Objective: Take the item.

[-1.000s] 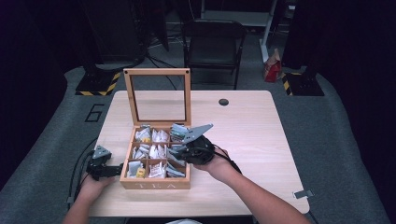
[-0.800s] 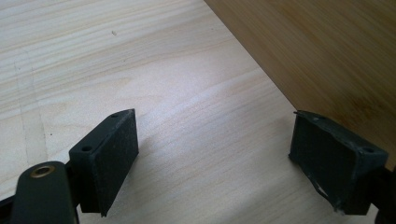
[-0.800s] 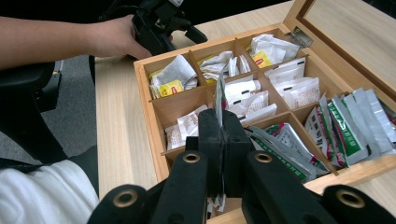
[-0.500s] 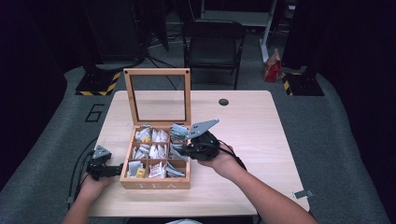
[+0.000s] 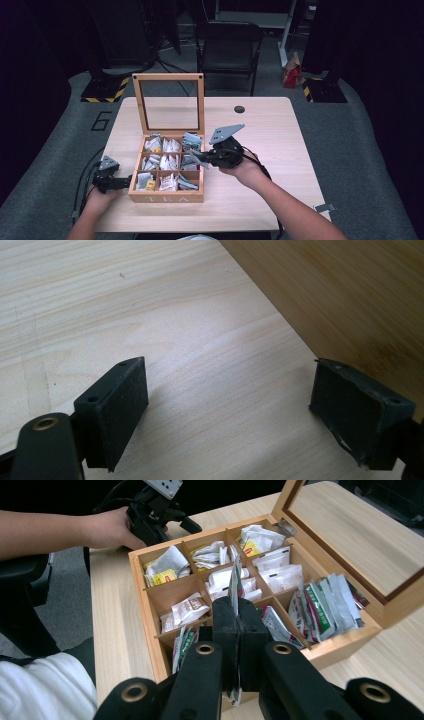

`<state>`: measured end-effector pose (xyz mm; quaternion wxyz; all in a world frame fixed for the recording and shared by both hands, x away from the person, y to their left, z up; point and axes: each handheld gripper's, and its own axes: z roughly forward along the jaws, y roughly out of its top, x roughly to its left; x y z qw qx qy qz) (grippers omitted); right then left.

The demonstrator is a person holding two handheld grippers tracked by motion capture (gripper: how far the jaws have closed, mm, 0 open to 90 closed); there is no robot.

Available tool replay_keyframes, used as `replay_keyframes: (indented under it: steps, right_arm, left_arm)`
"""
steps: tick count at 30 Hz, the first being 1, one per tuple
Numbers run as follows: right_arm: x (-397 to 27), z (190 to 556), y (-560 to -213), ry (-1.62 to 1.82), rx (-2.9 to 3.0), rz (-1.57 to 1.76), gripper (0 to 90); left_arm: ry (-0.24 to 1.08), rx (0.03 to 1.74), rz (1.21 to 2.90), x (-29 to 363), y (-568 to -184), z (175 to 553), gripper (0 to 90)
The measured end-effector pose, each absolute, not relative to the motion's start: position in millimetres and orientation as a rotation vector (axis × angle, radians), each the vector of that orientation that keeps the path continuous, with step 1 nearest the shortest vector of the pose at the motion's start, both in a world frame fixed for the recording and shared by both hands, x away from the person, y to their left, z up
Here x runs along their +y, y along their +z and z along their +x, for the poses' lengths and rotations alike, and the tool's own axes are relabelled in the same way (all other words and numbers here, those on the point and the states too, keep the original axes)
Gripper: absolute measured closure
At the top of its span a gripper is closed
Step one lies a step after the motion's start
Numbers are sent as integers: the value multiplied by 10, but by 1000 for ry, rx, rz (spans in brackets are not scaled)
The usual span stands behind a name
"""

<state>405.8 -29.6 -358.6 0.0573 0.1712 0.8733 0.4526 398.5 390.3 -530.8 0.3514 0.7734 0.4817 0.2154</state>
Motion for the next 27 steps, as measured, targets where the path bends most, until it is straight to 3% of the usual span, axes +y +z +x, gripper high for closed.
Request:
replay_keyframes:
  steps: [27]
  right_arm:
    - [-843,4259,-3574,1313,2538,661,893]
  left_arm:
    - [558,1247,2002,3903,-5308,3985,150]
